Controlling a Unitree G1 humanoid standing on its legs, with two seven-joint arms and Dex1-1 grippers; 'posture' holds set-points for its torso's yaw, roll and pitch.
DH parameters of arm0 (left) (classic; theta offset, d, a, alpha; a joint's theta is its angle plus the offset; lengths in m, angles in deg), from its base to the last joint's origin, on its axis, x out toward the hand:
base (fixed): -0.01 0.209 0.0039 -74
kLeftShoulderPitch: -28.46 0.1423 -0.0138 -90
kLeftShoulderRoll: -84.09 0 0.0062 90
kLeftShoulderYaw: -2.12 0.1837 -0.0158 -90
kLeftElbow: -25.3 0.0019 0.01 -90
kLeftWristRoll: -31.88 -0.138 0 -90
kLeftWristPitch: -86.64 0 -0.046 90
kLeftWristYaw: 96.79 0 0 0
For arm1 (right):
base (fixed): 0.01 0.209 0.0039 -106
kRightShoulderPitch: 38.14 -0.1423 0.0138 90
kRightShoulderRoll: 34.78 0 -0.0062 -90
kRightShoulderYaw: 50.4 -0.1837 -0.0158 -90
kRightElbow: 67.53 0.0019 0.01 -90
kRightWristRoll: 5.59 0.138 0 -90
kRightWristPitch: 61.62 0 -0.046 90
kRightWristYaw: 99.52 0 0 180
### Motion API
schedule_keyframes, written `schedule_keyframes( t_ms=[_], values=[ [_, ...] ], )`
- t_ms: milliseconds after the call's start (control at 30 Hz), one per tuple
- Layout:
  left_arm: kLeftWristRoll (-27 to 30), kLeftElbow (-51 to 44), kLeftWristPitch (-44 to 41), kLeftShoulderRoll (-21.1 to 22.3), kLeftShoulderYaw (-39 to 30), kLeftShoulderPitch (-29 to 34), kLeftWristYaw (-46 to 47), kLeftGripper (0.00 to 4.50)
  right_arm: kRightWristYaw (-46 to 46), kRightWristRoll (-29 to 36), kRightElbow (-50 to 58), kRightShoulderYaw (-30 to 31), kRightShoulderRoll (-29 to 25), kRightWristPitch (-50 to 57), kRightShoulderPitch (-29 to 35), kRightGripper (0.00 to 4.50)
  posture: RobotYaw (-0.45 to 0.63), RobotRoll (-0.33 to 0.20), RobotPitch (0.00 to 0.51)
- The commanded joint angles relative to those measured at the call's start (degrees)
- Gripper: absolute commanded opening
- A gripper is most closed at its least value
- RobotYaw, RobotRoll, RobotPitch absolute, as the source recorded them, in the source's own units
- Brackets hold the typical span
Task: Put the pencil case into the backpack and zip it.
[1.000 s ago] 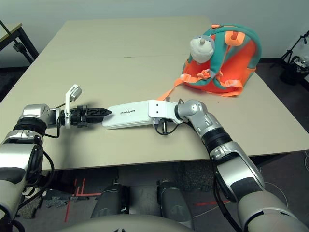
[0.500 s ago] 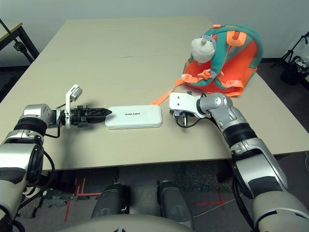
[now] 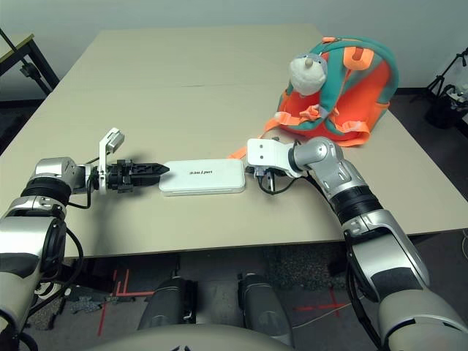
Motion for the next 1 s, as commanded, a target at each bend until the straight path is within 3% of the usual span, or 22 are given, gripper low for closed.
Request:
schedule_keyframes(
  t_ms=[33, 267, 667, 1000],
  values=[
    [-1.22, 0.98, -0.27, -0.44, 0.67, -0.33, 0.71, 4.50, -0.60, -0.28, 0.91, 2.15, 1.58, 0.42, 0.62, 0.03, -0.13, 0.000, 0.040],
    [-1.35, 1.13, -0.17, -0.29, 0.71, -0.33, 0.53, 4.50, 0.72, -0.64, -1.09, 1.68, 1.87, -0.13, -0.55, 0.03, -0.12, 0.000, 0.041],
    [-1.45, 1.10, -0.29, -0.13, 0.76, -0.54, 0.47, 4.50, 1.94, -0.93, -6.64, -0.02, -3.47, -2.18, -2.41, 0.03, -0.13, 0.000, 0.040],
    [-1.49, 1.30, -0.07, -0.47, 0.68, -0.63, 0.49, 4.50, 1.80, -1.24, -6.64, 0.99, -2.91, -2.47, -0.87, 0.03, -0.13, 0.000, 0.038]
  ],
)
